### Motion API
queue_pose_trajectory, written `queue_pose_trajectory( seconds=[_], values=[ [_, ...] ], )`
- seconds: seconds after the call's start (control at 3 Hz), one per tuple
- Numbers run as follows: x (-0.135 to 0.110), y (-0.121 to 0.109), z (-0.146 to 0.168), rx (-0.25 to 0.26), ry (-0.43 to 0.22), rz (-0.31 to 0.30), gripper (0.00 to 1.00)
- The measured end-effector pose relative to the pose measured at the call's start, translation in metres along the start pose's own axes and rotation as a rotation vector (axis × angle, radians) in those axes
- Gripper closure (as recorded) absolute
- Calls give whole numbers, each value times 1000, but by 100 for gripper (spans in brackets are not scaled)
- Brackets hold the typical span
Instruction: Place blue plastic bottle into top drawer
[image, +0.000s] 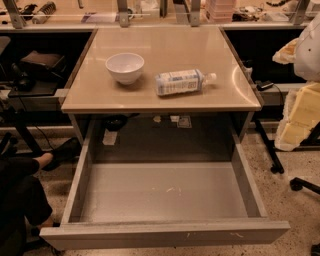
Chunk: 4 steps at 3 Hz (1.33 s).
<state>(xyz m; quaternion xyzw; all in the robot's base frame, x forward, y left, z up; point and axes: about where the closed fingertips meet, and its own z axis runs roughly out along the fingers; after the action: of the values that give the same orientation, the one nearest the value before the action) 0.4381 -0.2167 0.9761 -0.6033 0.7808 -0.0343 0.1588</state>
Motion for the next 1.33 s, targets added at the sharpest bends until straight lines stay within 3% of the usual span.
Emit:
queue_pose_trajectory(
  seconds=[0.33,0.67,1.0,1.33],
  values=[
    [0,0,0,0,0,0,0],
    [-26,-40,16,1,-33,-19,0],
    [-26,-40,17,1,-34,-20,0],
    [-39,-63,15,25,-115,-60,0]
  ],
)
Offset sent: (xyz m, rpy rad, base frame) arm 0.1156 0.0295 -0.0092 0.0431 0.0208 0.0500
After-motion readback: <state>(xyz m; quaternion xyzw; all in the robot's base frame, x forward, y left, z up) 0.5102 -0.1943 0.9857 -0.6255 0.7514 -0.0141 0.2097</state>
